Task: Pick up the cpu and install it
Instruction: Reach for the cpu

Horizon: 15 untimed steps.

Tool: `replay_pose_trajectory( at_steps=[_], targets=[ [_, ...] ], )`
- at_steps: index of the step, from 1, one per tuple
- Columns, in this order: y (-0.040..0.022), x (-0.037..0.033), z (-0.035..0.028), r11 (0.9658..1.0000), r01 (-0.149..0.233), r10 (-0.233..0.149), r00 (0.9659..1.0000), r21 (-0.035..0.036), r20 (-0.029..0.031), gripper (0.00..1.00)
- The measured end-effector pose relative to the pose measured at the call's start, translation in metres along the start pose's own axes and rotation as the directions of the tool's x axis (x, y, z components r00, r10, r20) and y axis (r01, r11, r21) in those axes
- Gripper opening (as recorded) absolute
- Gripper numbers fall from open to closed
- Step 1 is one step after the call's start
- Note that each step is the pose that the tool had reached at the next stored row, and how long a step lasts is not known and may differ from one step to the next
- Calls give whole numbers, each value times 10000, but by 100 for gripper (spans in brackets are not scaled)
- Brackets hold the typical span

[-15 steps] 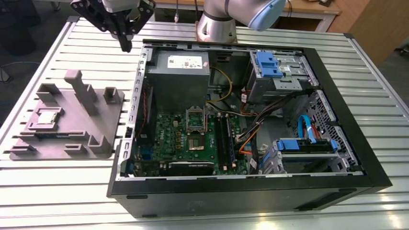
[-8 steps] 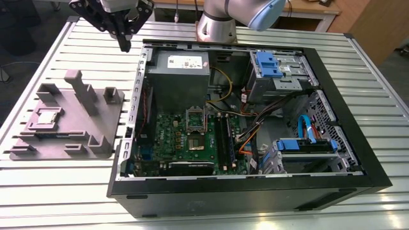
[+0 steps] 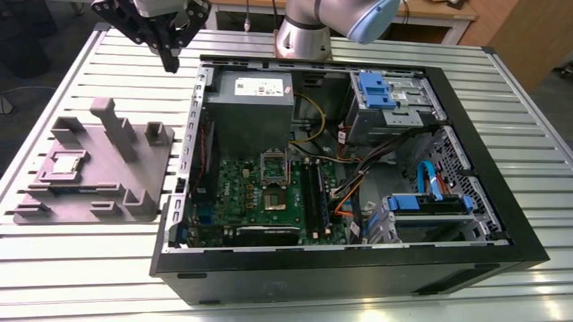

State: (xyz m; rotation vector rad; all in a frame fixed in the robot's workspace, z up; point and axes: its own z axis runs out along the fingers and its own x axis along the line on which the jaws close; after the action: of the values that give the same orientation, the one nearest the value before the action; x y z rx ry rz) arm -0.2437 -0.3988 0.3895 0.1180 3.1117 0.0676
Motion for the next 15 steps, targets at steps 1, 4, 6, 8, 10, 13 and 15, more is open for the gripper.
replay_pose_trajectory(
  at_steps=[1, 4, 6, 8, 10, 13, 15],
  targets=[
    [-1, 13, 0, 10000, 0, 0, 10000, 0, 0, 10],
    [-4, 55, 0, 10000, 0, 0, 10000, 0, 0, 10],
    [-6, 83, 1, 10000, 0, 0, 10000, 0, 0, 10],
    [-9, 112, 1, 10000, 1, -1, 10000, 0, 0, 10],
    [-11, 140, 1, 10000, 1, -1, 10000, 0, 0, 10],
    [-14, 179, 2, 10000, 0, 0, 10000, 0, 0, 10],
    [-16, 204, 2, 10000, 0, 0, 10000, 0, 0, 10]
  ],
)
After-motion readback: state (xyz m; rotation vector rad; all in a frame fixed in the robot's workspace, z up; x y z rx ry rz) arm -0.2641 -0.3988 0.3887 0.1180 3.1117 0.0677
